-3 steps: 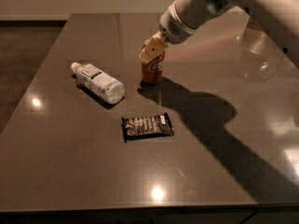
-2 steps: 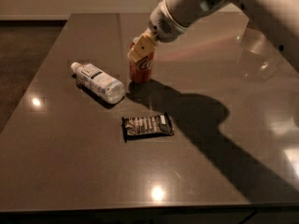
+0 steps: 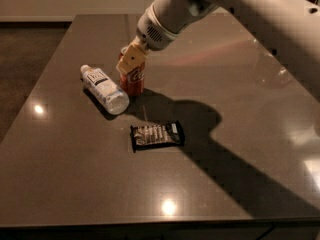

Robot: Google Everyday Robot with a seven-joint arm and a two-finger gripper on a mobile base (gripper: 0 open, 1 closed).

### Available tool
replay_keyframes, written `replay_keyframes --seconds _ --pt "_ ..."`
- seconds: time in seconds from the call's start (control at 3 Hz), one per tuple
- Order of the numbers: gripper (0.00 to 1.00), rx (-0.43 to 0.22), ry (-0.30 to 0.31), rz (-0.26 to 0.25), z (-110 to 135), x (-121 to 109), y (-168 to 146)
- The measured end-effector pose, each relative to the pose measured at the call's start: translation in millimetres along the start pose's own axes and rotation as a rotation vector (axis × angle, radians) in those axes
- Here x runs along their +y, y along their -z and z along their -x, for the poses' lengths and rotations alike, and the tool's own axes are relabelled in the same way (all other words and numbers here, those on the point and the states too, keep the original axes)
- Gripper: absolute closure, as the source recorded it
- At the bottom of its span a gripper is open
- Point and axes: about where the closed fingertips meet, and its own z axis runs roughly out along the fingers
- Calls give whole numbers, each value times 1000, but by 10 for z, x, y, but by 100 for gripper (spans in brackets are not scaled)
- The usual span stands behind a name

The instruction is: Move coke can near blue plastic bottle

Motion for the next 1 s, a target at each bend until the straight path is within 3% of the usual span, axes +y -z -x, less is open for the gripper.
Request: replay_keyframes --seconds 0.33,0.67,1.0 --pt "53 20 22 1 17 28 -116" --pt "22 21 23 5 21 41 -133" --pt "1 22 24 7 24 50 -145"
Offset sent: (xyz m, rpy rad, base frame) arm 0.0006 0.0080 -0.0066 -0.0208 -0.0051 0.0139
